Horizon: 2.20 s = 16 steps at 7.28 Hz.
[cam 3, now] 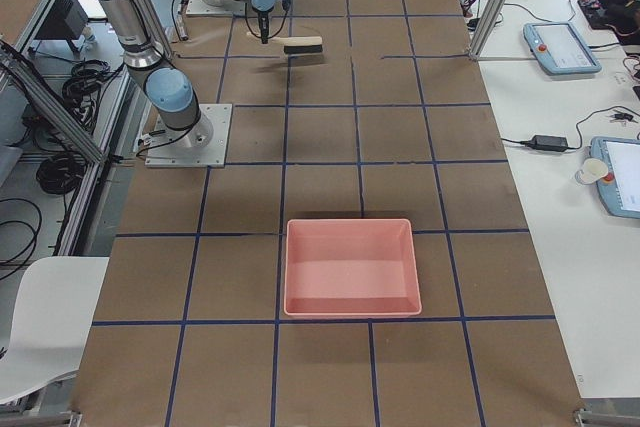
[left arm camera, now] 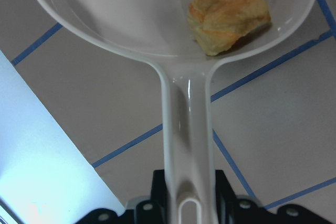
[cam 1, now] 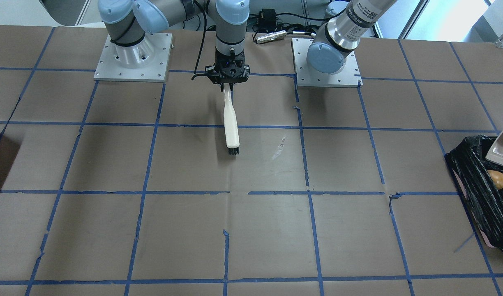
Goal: Sweep and dump trash in nearest bin
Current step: 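Tilt the dustpan over the black trash bin with the left gripper to dump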
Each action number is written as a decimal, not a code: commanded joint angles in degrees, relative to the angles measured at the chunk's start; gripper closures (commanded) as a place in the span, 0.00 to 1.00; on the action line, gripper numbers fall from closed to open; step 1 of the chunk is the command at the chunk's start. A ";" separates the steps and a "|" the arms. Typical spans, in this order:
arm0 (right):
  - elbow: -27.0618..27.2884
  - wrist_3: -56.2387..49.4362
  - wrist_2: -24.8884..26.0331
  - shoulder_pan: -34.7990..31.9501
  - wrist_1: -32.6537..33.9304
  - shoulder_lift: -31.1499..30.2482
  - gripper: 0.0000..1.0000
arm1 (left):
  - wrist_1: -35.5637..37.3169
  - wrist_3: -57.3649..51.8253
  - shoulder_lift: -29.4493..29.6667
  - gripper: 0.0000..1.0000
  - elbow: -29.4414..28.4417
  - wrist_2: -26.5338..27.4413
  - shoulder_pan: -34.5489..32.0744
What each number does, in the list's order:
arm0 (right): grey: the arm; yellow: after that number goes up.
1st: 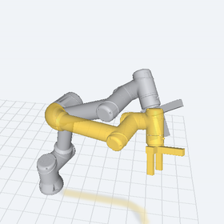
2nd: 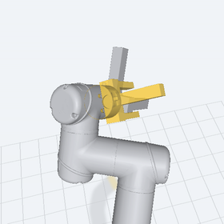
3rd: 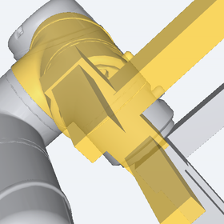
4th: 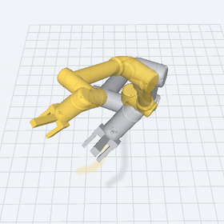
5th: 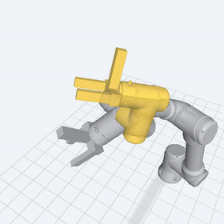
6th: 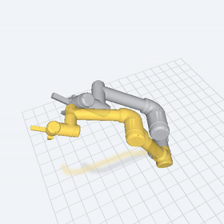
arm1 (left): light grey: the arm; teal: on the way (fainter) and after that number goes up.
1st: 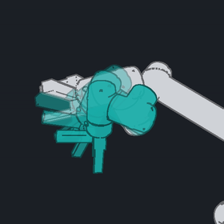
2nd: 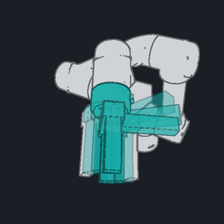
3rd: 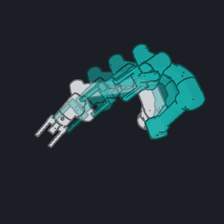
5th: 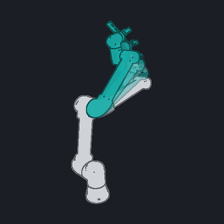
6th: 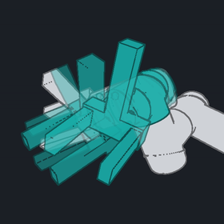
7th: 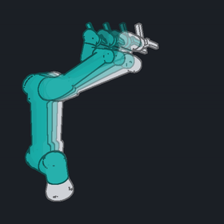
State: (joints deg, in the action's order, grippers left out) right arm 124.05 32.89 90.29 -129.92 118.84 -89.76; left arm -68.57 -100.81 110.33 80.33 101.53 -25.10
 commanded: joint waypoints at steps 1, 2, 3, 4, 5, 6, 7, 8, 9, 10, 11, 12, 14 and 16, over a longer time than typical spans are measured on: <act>0.58 6.28 -0.55 -2.52 0.07 -0.86 0.92 | 1.51 -0.61 0.76 0.96 -0.26 0.86 -0.04; 0.67 6.40 -0.47 -3.57 -0.01 -0.33 0.92 | 3.94 -1.49 0.59 0.96 -0.35 5.30 -1.17; 0.67 5.88 -0.29 -4.10 -0.01 -0.16 0.92 | 4.66 -1.50 0.32 0.96 -0.35 9.17 -2.92; 0.67 5.26 0.06 -4.11 -0.01 0.02 0.92 | 6.67 -3.15 0.67 0.96 -0.35 15.39 -4.42; 0.93 3.17 0.06 -4.11 -0.01 0.02 0.92 | 6.95 -4.38 -0.20 0.96 -0.35 16.76 -6.35; 1.19 2.36 0.15 -4.11 -0.01 0.11 0.92 | 7.30 -4.40 -0.82 0.96 -0.79 18.77 -8.28; 1.63 1.40 0.15 -4.02 0.07 0.11 0.92 | 7.22 -4.74 -2.56 0.96 -1.14 20.53 -8.82; 1.72 0.69 0.41 -4.02 0.07 0.02 0.92 | 7.13 -4.83 -3.62 0.96 -1.06 20.72 -8.83; 1.72 0.60 0.41 -3.76 -0.01 -0.06 0.92 | 7.13 -5.27 -3.89 0.96 -1.06 21.60 -9.17; 1.72 0.77 0.41 -3.50 -0.10 -0.07 0.92 | 7.13 -5.62 -4.33 0.96 -1.14 21.61 -9.35; 1.72 1.12 0.41 -3.32 -0.19 -0.07 0.92 | 6.78 -5.63 -5.90 0.96 -1.14 21.87 -11.18; 1.81 1.73 0.41 -3.23 -0.36 -0.24 0.92 | 6.00 -5.54 -7.92 0.96 -0.36 23.78 -12.33; 1.81 3.23 0.41 -3.23 -0.63 -0.15 0.92 | 2.85 -4.84 -8.99 0.96 -0.18 22.93 -13.48; 1.81 3.23 0.15 -3.32 -0.28 0.20 0.91 | 0.98 -3.79 -9.35 0.96 -0.88 18.19 -15.41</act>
State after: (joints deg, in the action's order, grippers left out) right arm 125.86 36.05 90.61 -133.20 118.39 -89.76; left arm -66.70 -105.18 101.19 79.67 121.66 -39.26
